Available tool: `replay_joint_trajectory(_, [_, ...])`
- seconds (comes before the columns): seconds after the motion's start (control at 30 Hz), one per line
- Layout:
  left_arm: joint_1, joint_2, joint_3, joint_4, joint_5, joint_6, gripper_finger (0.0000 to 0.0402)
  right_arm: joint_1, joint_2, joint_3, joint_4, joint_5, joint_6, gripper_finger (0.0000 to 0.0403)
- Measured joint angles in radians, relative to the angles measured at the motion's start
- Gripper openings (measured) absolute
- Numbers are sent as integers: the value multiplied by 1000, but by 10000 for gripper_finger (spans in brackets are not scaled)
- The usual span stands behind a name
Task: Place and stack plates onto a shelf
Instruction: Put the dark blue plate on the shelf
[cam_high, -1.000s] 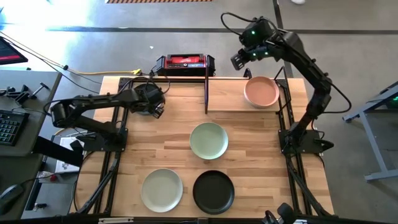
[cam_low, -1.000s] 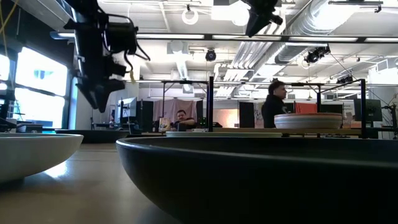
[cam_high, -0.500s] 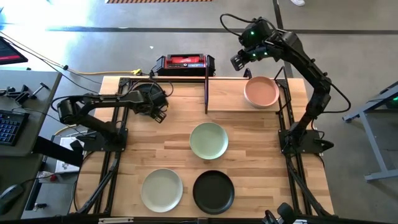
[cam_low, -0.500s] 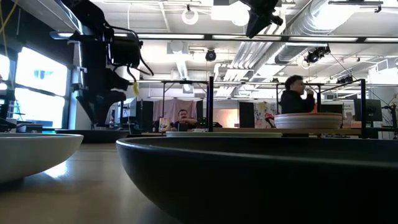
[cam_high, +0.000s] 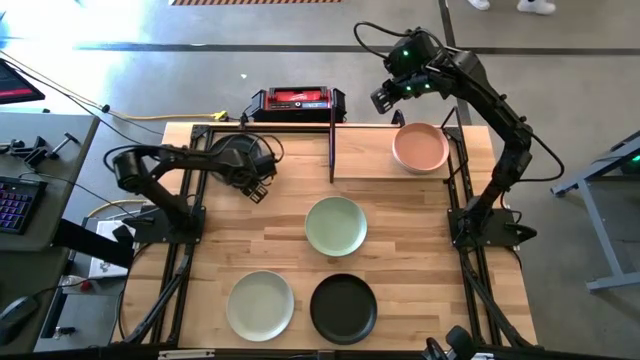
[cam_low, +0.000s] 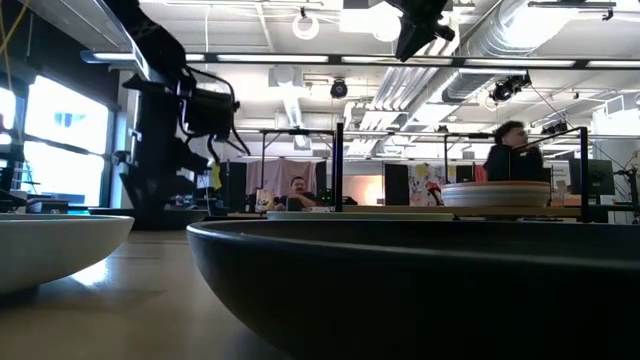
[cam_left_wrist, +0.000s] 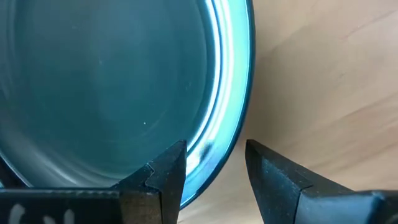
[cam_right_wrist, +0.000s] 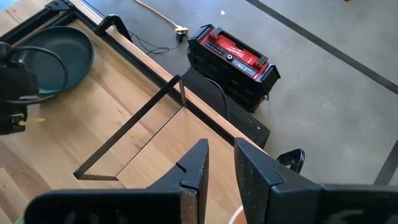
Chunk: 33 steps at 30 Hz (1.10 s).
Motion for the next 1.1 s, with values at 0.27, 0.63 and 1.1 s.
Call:
replay_joint_trajectory(0.27, [-18,34,2,0,-2,23,111,0,0,0,0,0,0,57])
replay_joint_trajectory(0.63, [-100,2,80,-81,-2,154,8,0,0,0,-16,0,0,57])
replay_joint_trajectory(1.1, [-291,2,232,-304,-110,302,2,10,0,0,-130,0,3,57])
